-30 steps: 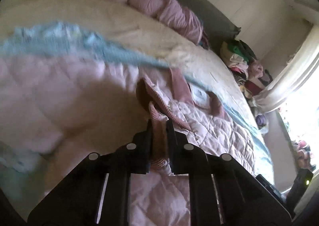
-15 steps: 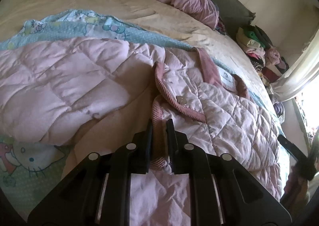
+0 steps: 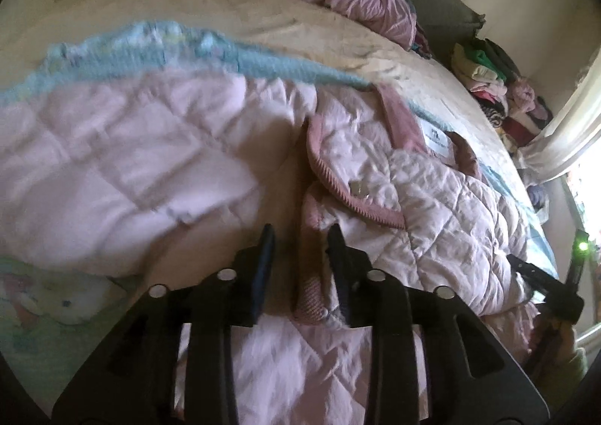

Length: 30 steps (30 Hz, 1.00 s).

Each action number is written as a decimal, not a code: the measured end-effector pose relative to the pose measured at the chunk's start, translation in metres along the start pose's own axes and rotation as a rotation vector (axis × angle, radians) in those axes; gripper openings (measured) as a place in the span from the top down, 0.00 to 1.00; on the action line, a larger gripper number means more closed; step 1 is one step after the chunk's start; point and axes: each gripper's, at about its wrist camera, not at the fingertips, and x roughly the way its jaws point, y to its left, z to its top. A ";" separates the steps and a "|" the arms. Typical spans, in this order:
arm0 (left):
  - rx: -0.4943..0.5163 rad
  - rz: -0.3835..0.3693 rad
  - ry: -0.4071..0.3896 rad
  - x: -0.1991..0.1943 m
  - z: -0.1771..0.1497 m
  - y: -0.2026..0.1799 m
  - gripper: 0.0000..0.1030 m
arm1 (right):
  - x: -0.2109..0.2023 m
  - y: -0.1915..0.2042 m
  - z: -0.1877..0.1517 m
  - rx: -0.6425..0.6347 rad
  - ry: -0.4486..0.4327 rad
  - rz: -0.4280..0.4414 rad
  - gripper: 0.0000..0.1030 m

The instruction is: Fold large clothes

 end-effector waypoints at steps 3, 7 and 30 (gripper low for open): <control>0.040 0.027 -0.059 -0.020 0.005 -0.012 0.78 | -0.024 0.005 -0.006 0.017 -0.030 0.054 0.40; 0.112 -0.025 -0.076 -0.032 0.004 -0.043 0.72 | -0.055 0.023 -0.020 -0.006 -0.074 0.138 0.36; 0.142 -0.057 0.069 0.020 -0.027 -0.056 0.39 | -0.040 0.055 -0.050 -0.069 0.023 0.134 0.26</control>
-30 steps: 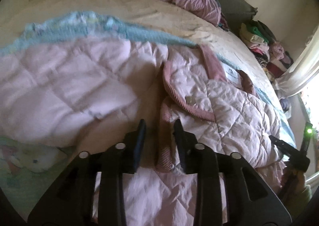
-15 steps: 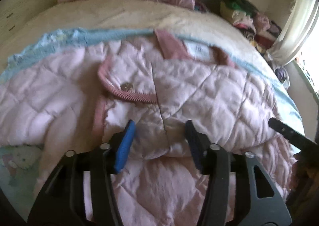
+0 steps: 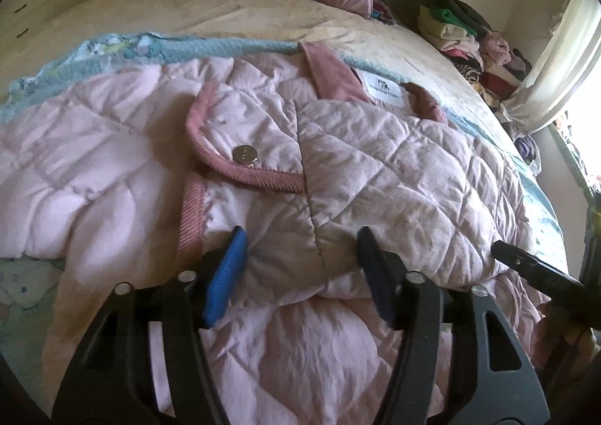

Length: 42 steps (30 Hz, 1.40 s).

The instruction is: Fold large clothes

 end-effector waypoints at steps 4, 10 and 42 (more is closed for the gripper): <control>-0.011 0.032 -0.028 -0.020 0.004 0.001 0.15 | -0.020 0.006 -0.004 -0.017 -0.034 0.044 0.17; -0.053 0.067 -0.029 -0.042 0.002 0.013 0.09 | -0.043 0.026 -0.007 -0.051 -0.060 0.095 0.06; -0.225 0.282 -0.155 -0.184 -0.029 0.132 0.09 | -0.137 0.180 -0.009 -0.179 -0.171 0.275 0.06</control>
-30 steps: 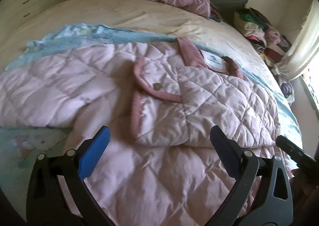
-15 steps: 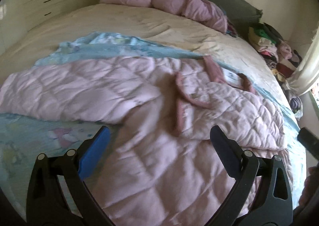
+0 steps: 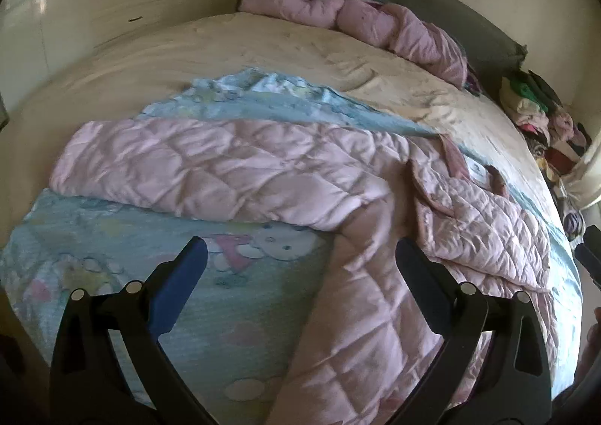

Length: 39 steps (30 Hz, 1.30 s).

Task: Fold large clothes
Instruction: 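Move the left tool to the other sleeve and grasp its cuff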

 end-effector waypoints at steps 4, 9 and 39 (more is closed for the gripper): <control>-0.024 0.008 -0.009 -0.006 0.001 0.019 0.09 | 0.007 0.024 0.002 -0.027 0.008 0.018 0.06; -0.064 0.027 -0.008 -0.007 0.002 0.046 0.09 | 0.018 0.054 0.000 -0.073 0.017 0.039 0.06; -0.416 0.082 0.050 0.076 0.011 0.214 0.09 | 0.106 0.126 -0.048 -0.187 0.191 0.109 0.06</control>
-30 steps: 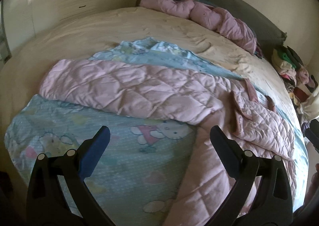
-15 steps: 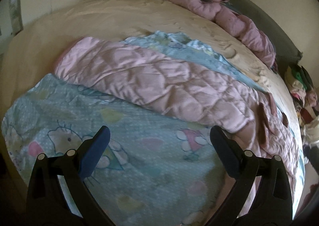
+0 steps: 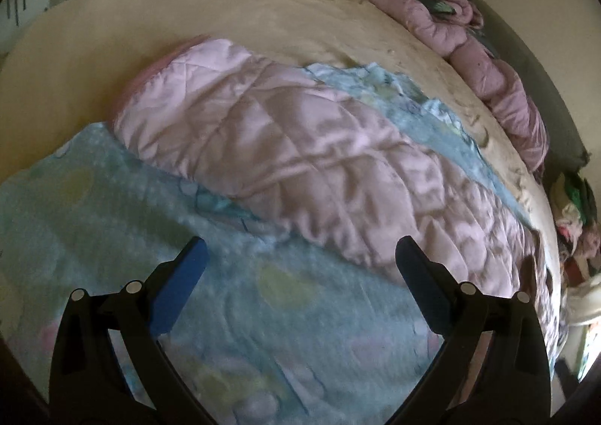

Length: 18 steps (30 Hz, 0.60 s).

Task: Fold large clothes
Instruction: 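Move the left tool to the other sleeve and grasp its cuff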

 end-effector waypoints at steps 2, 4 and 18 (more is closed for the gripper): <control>-0.061 -0.020 0.015 0.011 0.007 0.013 0.09 | -0.002 -0.006 -0.002 0.009 0.003 -0.005 0.06; -0.104 -0.036 0.002 0.016 0.013 0.021 0.09 | -0.006 -0.015 -0.004 0.019 0.000 -0.019 0.06; -0.169 -0.078 -0.151 -0.015 0.046 0.038 0.83 | -0.036 -0.059 -0.012 0.135 -0.033 -0.022 0.06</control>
